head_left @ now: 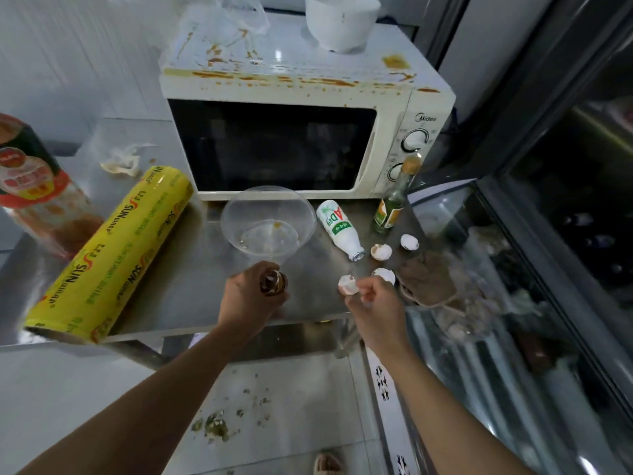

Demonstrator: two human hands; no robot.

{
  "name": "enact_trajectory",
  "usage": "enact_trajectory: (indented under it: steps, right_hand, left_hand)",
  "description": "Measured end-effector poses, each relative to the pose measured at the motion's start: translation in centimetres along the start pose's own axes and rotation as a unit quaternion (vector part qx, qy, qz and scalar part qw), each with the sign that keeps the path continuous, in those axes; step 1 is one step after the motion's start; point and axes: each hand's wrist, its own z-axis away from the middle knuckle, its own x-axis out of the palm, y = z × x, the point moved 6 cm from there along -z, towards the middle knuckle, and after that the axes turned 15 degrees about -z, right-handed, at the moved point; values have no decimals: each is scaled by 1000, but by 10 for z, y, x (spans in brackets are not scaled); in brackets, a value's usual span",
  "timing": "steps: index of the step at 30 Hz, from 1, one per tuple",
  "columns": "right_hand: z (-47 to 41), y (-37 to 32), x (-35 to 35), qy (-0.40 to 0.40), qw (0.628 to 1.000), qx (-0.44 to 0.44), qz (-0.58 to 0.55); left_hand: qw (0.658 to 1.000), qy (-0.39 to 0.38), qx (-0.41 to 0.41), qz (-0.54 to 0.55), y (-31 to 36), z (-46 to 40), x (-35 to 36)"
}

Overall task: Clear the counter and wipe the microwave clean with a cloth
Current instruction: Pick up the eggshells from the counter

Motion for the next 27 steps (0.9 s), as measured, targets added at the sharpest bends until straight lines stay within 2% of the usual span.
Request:
enact_trajectory:
  steps: [4, 7, 12, 18, 23, 27]
  right_hand:
    - [-21, 16, -25, 19, 999, 7, 28]
    - [-40, 21, -39, 32, 994, -43, 97]
    - [-62, 34, -38, -20, 990, -78, 117]
    - [-72, 47, -35, -34, 981, -107, 160]
    - [-70, 33, -37, -25, 987, -118, 106]
    - [-60, 16, -17, -71, 989, -119, 49]
  left_hand:
    - [1000, -1, -6, -6, 18, -5, 19]
    - [1000, 2, -20, -2, 28, -9, 34]
    - [999, 7, -34, -5, 35, -16, 53]
    - [999, 24, -21, -27, 41, -20, 58]
    - [999, 24, -36, -28, 37, -20, 57]
    - [998, 34, -44, -20, 36, -20, 53]
